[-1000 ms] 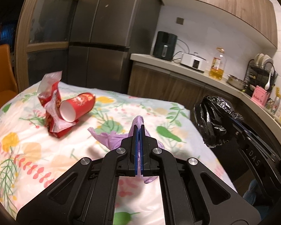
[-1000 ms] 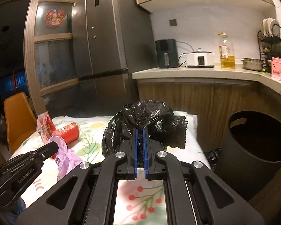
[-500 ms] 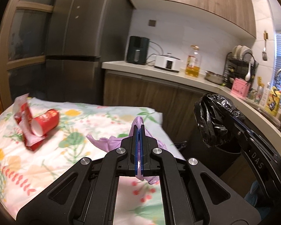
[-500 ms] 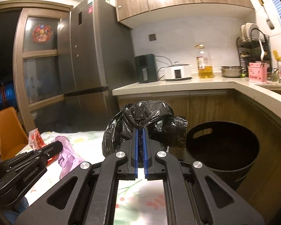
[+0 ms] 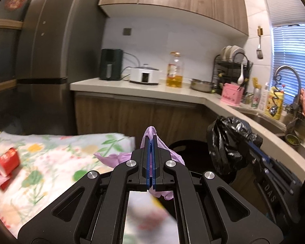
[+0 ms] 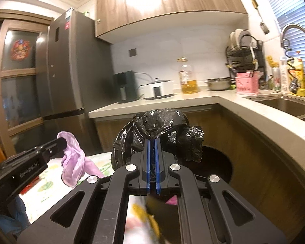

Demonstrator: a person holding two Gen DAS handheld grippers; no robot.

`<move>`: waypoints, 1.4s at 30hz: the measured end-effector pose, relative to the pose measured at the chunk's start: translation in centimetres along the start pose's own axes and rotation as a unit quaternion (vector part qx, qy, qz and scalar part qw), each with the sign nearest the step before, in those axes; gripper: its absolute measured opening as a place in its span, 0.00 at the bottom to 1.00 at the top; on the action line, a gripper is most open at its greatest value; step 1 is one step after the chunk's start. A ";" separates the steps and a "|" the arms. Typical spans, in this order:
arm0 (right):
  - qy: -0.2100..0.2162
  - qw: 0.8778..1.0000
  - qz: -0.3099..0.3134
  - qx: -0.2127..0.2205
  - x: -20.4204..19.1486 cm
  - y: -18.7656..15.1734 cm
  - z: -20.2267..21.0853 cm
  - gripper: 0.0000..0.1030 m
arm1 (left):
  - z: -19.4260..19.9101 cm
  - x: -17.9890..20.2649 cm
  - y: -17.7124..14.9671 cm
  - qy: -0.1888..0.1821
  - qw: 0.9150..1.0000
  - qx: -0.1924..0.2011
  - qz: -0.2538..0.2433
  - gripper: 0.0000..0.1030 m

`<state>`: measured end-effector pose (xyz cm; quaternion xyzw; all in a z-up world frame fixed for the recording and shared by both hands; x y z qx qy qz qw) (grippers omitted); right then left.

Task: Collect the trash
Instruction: 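Carry the purple glove and black bag over the black bin, then open both tools to drop the glove and black bag into the bin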

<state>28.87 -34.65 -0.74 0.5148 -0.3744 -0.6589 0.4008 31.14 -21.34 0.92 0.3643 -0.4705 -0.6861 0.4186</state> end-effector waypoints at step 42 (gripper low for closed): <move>-0.055 0.998 -0.028 -0.011 5.9 0.2 -5.0 0.30 | -10.2 5.6 -1.6 -0.081 0.996 -0.031 0.012 0.47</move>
Point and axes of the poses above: each gripper's, at about its wrist camera, not at the fingertips, and z roughly against the way its jaws point, x to its right, y to its top, the point moved 8 cm from there along -z, roughly the way its jaws point, and after that the axes turned 13 degrees about -z, right-handed, at the moved point
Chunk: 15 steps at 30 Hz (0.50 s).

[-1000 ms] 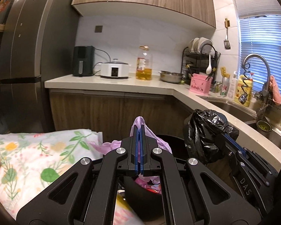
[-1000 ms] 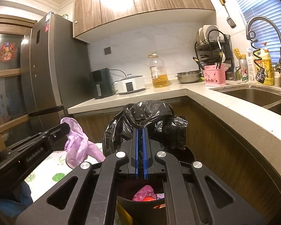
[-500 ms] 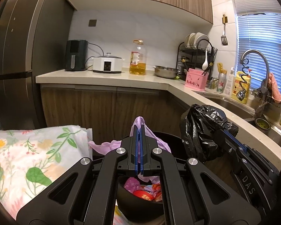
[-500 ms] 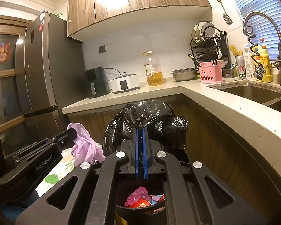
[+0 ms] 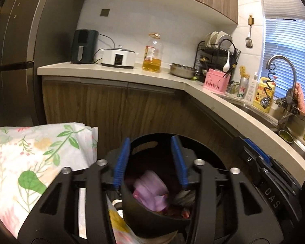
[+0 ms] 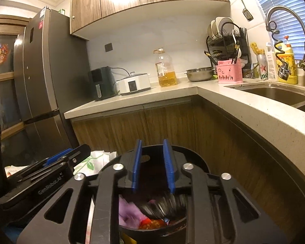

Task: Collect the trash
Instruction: 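Open both tools to drop the glove and black bag into the bin, then move both tools back toward the red cup and snack bag on the sheet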

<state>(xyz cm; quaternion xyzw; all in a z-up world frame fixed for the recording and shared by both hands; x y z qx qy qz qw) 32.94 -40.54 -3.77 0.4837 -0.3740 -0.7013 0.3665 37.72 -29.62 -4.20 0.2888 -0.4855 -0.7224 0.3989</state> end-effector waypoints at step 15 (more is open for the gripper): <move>-0.002 1.000 -0.018 -0.017 -0.5 -2.5 2.4 0.78 | 5.3 -4.4 -4.1 0.068 0.997 -0.012 0.029 0.84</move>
Point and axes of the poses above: each gripper's, at about its wrist camera, not at the fingertips, and z roughly against the way its jaws point, x to its right, y to its top, the point moved 8 cm from there along -z, roughly the way its jaws point, and after that the axes turned 13 degrees about -z, right-handed, at the moved point
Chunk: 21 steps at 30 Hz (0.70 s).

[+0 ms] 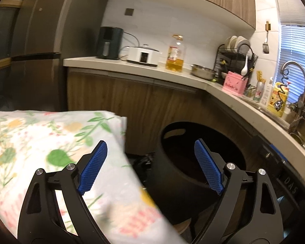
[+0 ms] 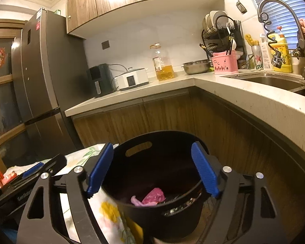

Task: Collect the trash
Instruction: 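Move both tools back toward the red cup and snack bag on the sheet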

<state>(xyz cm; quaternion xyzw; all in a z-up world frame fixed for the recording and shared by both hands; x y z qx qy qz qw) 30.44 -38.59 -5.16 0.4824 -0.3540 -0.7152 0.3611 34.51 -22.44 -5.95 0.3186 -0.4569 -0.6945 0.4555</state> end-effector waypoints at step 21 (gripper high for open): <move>0.068 0.997 0.027 -0.025 -9.2 -4.9 2.9 0.80 | 11.3 -14.2 -4.5 0.164 0.984 0.007 0.072 0.86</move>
Point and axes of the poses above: each gripper's, at about its wrist camera, not at the fingertips, and z roughly against the way its jaws point, x to its right, y to its top, the point moved 8 cm from there along -z, roughly the way its jaws point, and after that the axes turned 13 degrees about -z, right-handed, at the moved point
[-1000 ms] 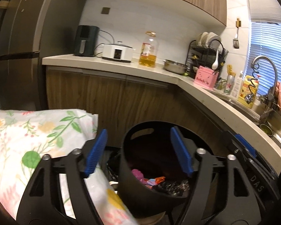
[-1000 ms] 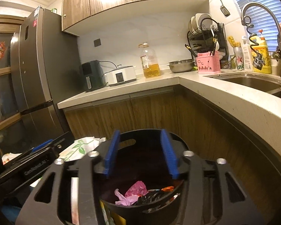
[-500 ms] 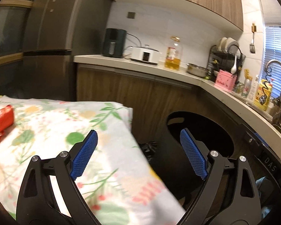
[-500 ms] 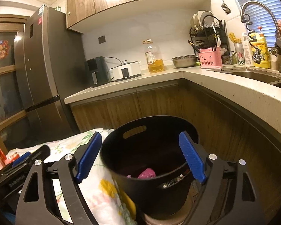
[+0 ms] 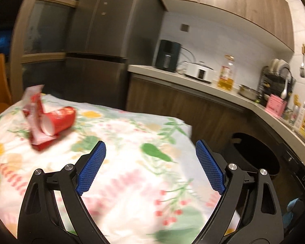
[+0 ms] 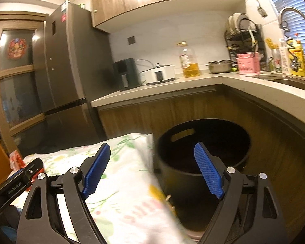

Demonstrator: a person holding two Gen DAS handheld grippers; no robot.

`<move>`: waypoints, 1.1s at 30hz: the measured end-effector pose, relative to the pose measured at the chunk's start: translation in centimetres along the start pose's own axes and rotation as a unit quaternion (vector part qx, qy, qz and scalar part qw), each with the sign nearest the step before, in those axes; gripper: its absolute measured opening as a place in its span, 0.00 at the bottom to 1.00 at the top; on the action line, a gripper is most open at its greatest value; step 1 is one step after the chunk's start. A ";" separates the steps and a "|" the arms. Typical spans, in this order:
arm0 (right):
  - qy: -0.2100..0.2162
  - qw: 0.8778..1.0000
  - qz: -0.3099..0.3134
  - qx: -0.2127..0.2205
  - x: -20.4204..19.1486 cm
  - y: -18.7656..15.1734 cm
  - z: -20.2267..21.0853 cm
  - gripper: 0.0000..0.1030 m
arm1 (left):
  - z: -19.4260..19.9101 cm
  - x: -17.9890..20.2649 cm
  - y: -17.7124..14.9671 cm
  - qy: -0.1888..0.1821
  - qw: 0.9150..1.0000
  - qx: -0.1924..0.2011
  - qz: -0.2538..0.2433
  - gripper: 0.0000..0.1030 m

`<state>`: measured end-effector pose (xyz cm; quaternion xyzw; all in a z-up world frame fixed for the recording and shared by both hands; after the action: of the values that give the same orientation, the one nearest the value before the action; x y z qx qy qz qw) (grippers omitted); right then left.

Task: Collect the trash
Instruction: 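Move both tools back toward the red cup and snack bag on the sheet, then grasp the red snack bag with the left tool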

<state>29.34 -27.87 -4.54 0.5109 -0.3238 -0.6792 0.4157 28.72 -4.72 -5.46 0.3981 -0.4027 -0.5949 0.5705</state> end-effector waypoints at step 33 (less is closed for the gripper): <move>0.160 0.979 0.082 -0.095 -23.4 -11.5 -5.9 0.80 | -3.1 -21.5 -1.9 0.198 0.980 -0.038 0.002 0.54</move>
<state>35.47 -1.89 -6.10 0.5429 -0.2276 -0.5796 0.5635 31.65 16.72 -8.08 0.4854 -0.2599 -0.5184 0.6543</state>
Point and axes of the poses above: each gripper's, at about its wrist camera, not at the fingertips, and z roughly against the way its jaws point, x to its right, y to its top, the point moved 8 cm from there along -z, roughly the way its jaws point, and after that the axes turned 13 degrees about -z, right-handed, at the moved point
